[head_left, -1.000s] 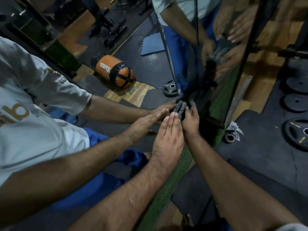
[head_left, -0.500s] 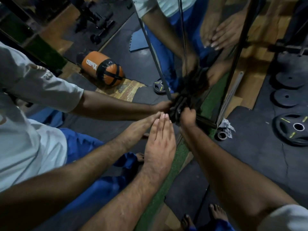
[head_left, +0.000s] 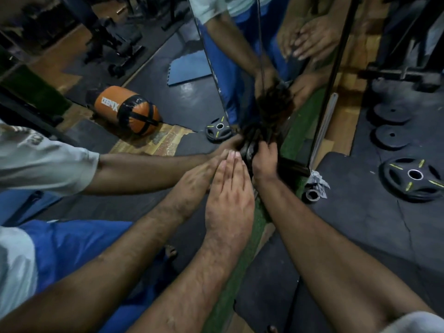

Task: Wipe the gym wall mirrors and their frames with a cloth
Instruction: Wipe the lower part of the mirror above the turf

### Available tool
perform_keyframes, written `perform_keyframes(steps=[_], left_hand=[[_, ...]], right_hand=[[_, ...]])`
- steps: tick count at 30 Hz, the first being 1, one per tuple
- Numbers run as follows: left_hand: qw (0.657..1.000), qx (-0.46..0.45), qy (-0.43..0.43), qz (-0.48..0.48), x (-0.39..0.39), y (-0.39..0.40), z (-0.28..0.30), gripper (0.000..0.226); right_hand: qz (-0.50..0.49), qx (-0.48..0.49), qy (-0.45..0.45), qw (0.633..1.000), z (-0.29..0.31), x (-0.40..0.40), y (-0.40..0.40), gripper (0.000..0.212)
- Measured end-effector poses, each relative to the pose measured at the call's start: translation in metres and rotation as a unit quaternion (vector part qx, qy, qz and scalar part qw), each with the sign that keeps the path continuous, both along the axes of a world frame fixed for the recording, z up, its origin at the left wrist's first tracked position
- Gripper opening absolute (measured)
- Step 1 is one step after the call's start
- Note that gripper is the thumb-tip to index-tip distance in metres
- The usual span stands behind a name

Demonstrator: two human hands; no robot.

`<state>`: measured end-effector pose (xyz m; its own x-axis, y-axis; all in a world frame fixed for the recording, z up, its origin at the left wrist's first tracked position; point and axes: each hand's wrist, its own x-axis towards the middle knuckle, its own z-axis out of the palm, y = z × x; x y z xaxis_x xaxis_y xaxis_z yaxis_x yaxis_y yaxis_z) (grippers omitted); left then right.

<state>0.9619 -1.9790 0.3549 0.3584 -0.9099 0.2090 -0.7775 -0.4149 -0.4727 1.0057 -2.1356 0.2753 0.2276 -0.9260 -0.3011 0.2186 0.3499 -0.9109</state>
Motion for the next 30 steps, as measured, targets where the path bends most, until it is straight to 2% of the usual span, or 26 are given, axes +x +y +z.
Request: perform_keyframes(steps=[10, 12, 15, 18, 20, 21, 24, 26, 28, 30], left_hand=[[0.995, -0.092, -0.024, 0.015, 0.001, -0.010, -0.027, 0.065], [0.993, -0.106, -0.044, 0.028, 0.002, -0.013, -0.037, 0.068], [0.991, -0.122, -0.055, 0.027, 0.004, -0.014, -0.051, 0.067], [0.985, -0.138, -0.103, 0.034, 0.006, -0.013, -0.069, 0.065], [0.980, -0.150, -0.126, 0.030, 0.007, -0.013, -0.082, 0.065], [0.977, -0.162, -0.135, 0.030, 0.007, -0.014, -0.087, 0.064], [0.965, -0.208, -0.161, 0.013, 0.006, -0.015, -0.113, 0.061], [0.958, -0.225, -0.176, -0.025, 0.006, -0.013, -0.133, 0.061], [0.957, -0.215, -0.178, -0.078, 0.007, -0.007, -0.155, 0.061], [0.956, -0.190, -0.191, -0.116, 0.015, -0.001, -0.174, 0.058]], right_hand=[[0.063, -0.088, -0.019, 0.994, -0.035, -0.011, -0.004, 0.017], [0.072, -0.125, -0.013, 0.990, -0.044, -0.008, -0.006, 0.025], [0.077, -0.202, 0.077, 0.973, -0.054, -0.009, -0.002, 0.034], [0.047, -0.258, 0.049, 0.964, -0.061, -0.008, 0.001, 0.052], [0.046, -0.286, 0.022, 0.957, -0.071, -0.005, 0.001, 0.048], [0.048, -0.304, 0.006, 0.952, -0.075, -0.004, 0.001, 0.046], [0.050, -0.371, -0.032, 0.927, -0.095, -0.005, -0.004, 0.062], [0.074, -0.414, -0.043, 0.906, -0.107, -0.005, -0.010, 0.065], [0.096, -0.455, -0.048, 0.884, -0.114, -0.009, -0.017, 0.068], [0.102, -0.496, -0.017, 0.862, -0.117, -0.015, -0.021, 0.071]])
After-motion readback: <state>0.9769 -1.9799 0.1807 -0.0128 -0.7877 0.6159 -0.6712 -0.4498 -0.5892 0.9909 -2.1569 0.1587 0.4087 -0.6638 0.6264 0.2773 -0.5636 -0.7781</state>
